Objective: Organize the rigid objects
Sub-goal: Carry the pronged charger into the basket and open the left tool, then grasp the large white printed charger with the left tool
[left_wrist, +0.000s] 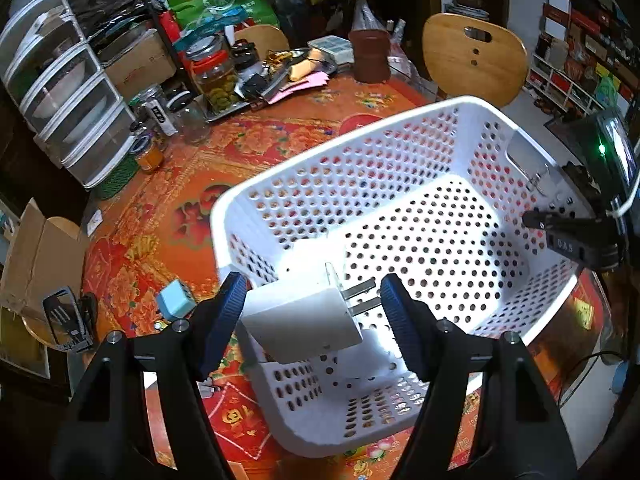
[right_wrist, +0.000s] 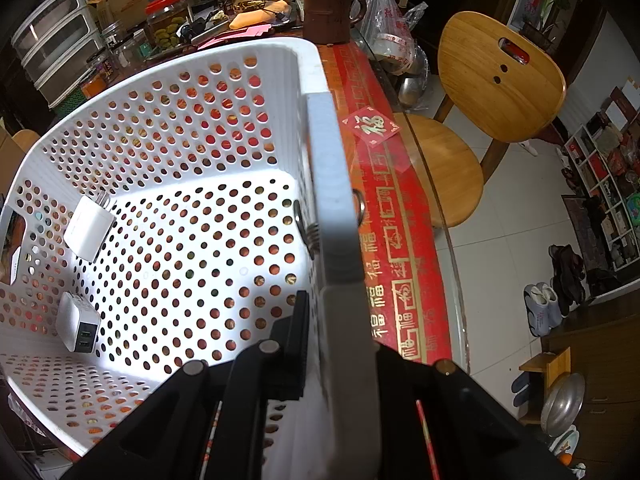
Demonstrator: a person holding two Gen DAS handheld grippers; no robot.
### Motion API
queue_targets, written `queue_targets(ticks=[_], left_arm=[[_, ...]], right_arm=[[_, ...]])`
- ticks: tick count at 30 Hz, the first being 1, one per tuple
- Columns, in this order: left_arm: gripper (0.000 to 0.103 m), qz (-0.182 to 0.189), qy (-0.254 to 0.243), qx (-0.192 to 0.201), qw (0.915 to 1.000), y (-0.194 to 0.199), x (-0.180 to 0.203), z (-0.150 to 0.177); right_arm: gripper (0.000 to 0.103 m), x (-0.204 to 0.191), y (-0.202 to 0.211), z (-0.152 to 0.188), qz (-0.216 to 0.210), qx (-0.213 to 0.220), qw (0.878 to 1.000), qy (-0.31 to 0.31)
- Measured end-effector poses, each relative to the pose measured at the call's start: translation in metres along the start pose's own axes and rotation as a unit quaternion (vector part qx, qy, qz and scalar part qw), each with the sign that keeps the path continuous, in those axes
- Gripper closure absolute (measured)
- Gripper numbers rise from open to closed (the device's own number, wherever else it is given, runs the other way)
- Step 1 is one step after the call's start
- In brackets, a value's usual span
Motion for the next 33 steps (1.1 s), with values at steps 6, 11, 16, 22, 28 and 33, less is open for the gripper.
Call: queue_targets(ticks=[6,11,16,22,28,33], left_arm=[[0.035,0.008,-0.005,-0.015,0.9998,-0.021,0.007,0.007],[0.038,0.011,-0.007,-0.024,0.9996,-0.035,0.007,0.011],[0.044,0.017,-0.013,-0.011,0.9997,-0.035,0.009,0.008],[0.017,0.005,-0.029,0.048,0.9984,-0.009,0.002,0.017],[0.001,-0.029,0.032,0.102,0.9939,0.027,-0.055,0.038],[0.001,-0.056,0.115,0.084,0.9883,0.020,-0.141,0.066]], right_arm=[[0.095,0.000,0.000,-0.001,-0.001,0.001,1.000,0.000],[0.095,-0.001,-0.001,0.000,-0.001,0.001,1.000,-0.001],[0.095,0.000,-0.001,-0.001,-0.001,0.001,1.000,-0.001],[0.095,0.000,-0.002,-0.001,0.000,0.001,1.000,-0.002],[0.095,0.000,-0.003,-0.001,0.006,0.001,1.000,0.001],[0.095,0.000,-0.003,0.000,0.007,0.001,1.000,0.000]])
Point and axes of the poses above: each gripper's, at about its wrist camera, not at the fingertips, and y roughly against the way its jaws point, x to its right, z to its underside, the point moved 3 cm from there along -y, roughly the way its jaws point, and after that the axes turned 1 degree about -x, right-handed, at the moved point
